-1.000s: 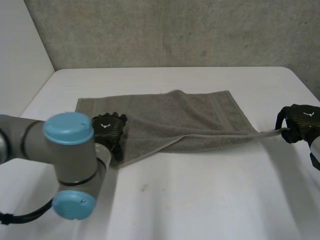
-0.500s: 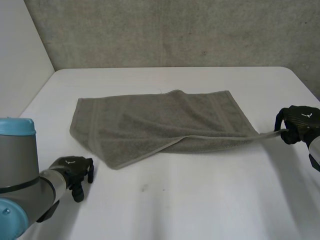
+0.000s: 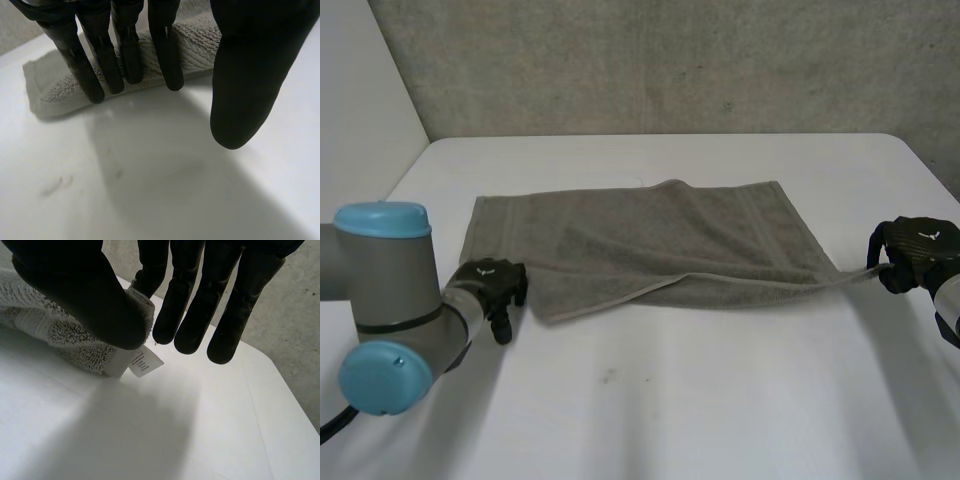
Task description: Fold the towel.
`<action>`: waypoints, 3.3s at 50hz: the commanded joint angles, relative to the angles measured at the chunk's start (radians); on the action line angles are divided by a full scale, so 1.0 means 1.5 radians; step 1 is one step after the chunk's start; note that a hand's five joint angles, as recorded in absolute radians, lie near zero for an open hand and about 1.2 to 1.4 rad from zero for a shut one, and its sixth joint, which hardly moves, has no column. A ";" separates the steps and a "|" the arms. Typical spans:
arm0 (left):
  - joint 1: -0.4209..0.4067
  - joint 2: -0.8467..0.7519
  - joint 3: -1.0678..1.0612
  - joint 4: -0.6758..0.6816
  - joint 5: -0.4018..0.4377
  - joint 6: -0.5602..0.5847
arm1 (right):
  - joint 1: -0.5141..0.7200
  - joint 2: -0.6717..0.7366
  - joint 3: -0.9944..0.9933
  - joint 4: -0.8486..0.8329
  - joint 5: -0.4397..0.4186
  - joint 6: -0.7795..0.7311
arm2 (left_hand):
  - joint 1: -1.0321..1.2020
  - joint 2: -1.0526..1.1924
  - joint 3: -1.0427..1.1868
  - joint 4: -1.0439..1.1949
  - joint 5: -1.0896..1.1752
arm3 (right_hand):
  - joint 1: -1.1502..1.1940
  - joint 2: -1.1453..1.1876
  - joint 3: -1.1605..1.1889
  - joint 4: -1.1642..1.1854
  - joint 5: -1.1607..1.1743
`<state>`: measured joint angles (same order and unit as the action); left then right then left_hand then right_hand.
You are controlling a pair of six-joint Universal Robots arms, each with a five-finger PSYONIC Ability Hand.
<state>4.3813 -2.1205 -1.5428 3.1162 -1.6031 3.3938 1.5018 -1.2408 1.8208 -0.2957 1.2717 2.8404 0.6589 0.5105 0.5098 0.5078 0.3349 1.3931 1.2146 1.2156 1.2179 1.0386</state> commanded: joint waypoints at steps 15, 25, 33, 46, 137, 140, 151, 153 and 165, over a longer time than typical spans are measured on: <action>-0.045 -0.148 0.271 -0.004 -0.002 -0.002 | 0.000 0.015 -0.001 0.000 0.000 -0.025 | -0.146 -0.047 -0.047 -0.046 -0.047 | 0.002 0.121 0.120 0.119 0.122; -0.066 -0.196 0.346 -0.005 -0.004 -0.002 | 0.000 0.019 -0.002 0.000 0.000 -0.026 | -0.138 -0.039 -0.039 -0.038 -0.039 | 0.002 0.121 0.120 0.119 0.122; -0.078 -0.228 0.372 -0.008 -0.004 -0.002 | 0.000 0.020 -0.002 0.000 0.000 -0.027 | -0.134 -0.036 -0.035 -0.034 -0.035 | 0.002 0.121 0.120 0.119 0.122; -0.125 -0.255 0.414 -0.007 -0.011 -0.006 | 0.000 0.031 -0.006 0.001 0.000 -0.044 | -0.107 -0.008 -0.008 -0.006 -0.008 | 0.002 0.121 0.120 0.119 0.122; 0.120 0.597 -0.367 -0.129 0.073 0.013 | -0.108 -0.297 -0.014 0.480 -0.127 -0.440 | 0.492 0.591 0.591 0.592 0.591 | 0.002 0.121 0.120 0.119 0.122; 0.151 0.583 -0.373 -0.076 0.085 0.013 | -0.107 -0.287 -0.015 0.458 -0.161 -0.428 | 0.492 0.591 0.591 0.592 0.591 | 0.002 0.121 0.120 0.119 0.122; 0.216 0.403 -0.341 0.147 0.142 -0.030 | -0.021 -0.072 -0.131 0.297 -0.105 -0.272 | 0.492 0.591 0.591 0.592 0.591 | 0.002 0.121 0.120 0.119 0.122; 0.217 0.330 -0.309 0.175 0.141 -0.055 | 0.003 -0.032 -0.163 0.286 -0.076 -0.265 | 0.492 0.591 0.591 0.592 0.591 | 0.002 0.121 0.120 0.119 0.122; 0.190 0.120 -0.160 0.205 0.129 -0.135 | 0.106 0.200 -0.382 0.183 0.009 -0.184 | 0.492 0.591 0.591 0.592 0.591 | 0.002 0.121 0.120 0.119 0.122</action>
<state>4.7000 -1.7700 -1.9202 3.4094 -1.3901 3.2566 1.5998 -1.0974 1.4036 0.0812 1.2574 2.4883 1.1875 1.2139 1.2140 1.2172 1.0204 1.3939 1.2152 1.2163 1.2181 1.0379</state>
